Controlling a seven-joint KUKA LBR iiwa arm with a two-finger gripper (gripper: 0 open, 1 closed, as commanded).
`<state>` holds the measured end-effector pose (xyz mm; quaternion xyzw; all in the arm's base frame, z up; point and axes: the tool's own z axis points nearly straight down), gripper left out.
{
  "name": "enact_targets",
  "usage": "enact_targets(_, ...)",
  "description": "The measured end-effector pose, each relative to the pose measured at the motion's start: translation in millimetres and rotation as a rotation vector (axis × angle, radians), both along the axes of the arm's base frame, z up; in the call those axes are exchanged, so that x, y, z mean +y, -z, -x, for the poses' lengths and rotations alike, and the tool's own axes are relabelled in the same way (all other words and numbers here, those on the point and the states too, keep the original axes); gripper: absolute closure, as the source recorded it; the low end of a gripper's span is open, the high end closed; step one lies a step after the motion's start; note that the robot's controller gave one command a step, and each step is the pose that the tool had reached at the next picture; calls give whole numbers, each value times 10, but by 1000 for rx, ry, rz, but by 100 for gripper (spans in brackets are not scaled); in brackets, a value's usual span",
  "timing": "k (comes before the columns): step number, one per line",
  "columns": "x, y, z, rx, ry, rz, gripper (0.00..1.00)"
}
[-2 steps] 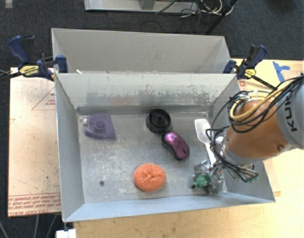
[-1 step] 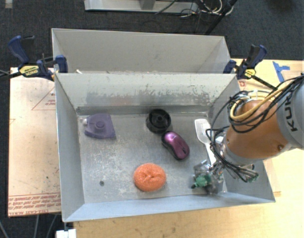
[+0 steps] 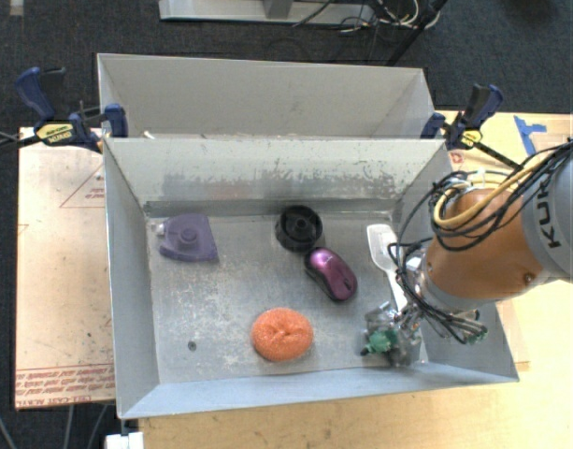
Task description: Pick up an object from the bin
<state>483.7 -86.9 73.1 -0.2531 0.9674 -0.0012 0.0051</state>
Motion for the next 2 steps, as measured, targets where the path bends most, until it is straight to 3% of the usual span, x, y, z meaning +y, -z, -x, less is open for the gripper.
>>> enact_targets(2,0,0,0,0,0,0,100)
